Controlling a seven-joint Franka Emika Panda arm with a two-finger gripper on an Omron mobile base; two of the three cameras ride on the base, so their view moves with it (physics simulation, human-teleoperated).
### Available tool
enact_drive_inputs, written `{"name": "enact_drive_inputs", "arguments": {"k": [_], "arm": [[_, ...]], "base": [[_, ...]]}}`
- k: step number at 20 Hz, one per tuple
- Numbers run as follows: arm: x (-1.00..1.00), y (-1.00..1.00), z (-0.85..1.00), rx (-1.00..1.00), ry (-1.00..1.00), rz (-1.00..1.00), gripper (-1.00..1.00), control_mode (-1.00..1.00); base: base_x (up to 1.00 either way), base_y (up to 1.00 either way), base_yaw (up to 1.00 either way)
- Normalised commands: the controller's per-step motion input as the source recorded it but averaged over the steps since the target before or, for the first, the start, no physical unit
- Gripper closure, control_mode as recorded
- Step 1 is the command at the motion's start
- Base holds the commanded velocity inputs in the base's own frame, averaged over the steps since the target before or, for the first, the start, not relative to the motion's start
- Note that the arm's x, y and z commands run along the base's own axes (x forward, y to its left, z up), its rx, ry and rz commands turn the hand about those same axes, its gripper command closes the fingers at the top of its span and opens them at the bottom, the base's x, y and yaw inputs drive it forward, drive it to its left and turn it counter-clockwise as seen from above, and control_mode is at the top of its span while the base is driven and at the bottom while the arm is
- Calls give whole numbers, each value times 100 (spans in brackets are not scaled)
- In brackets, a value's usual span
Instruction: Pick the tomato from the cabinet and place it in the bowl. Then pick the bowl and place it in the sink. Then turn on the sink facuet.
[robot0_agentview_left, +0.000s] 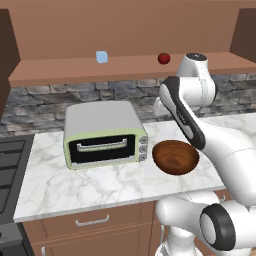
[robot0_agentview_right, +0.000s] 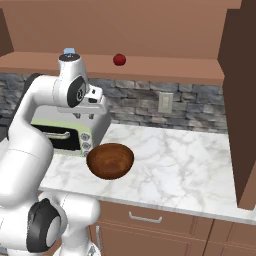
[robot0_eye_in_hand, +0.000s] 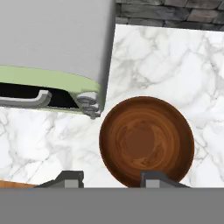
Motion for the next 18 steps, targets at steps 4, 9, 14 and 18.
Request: {"name": "enact_drive_inputs", "arguments": {"k": [4,9,14,18], "arm": [[0,0,0,0,0,0,-100,-100],[0,-9,8,0,-6,1,-100,-100],[0,-34,56,-4,-35,1,-100,-100],[6,-42,76,-3,-43,-2,-100,-100]], "base": [[0,0,0],[0,0,0],[0,0,0],[0,0,0]]}}
